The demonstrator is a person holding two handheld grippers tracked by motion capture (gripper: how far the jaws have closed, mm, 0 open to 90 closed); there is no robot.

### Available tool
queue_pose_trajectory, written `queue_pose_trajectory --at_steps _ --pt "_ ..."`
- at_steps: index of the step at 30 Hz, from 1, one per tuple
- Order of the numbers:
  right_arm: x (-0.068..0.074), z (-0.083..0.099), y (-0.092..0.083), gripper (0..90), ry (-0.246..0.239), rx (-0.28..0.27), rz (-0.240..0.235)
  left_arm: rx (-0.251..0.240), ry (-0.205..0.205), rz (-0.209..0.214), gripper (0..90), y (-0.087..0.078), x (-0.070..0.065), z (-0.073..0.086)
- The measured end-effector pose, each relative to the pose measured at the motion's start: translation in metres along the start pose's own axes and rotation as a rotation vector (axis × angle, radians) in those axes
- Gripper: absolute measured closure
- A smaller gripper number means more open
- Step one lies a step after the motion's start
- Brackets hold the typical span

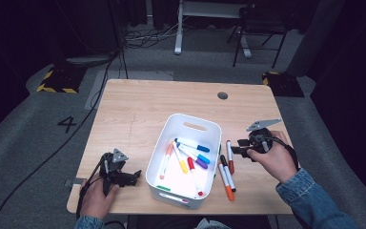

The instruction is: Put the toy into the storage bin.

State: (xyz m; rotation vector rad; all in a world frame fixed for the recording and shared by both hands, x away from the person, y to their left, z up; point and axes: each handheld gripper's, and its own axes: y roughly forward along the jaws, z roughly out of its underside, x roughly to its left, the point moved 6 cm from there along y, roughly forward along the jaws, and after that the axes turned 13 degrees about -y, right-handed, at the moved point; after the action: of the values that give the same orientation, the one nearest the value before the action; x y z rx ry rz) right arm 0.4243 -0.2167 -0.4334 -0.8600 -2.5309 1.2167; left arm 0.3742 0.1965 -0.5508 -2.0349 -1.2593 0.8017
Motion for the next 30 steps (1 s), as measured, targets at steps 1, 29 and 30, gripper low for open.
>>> queue_pose_trajectory --at_steps 1,29,30 --pt "-0.003 0.002 0.004 54.2 -0.003 0.003 0.002 0.000 -0.001 -0.002 0.0 0.000 0.000 0.000" --pt "-0.028 0.047 0.073 60.0 0.042 0.163 0.040 -0.003 -0.004 -0.001 0.0 0.000 0.000 0.000" --pt "-0.030 0.049 0.073 61.1 0.038 0.169 0.041 -0.003 -0.004 -0.001 0.0 0.000 0.000 0.000"
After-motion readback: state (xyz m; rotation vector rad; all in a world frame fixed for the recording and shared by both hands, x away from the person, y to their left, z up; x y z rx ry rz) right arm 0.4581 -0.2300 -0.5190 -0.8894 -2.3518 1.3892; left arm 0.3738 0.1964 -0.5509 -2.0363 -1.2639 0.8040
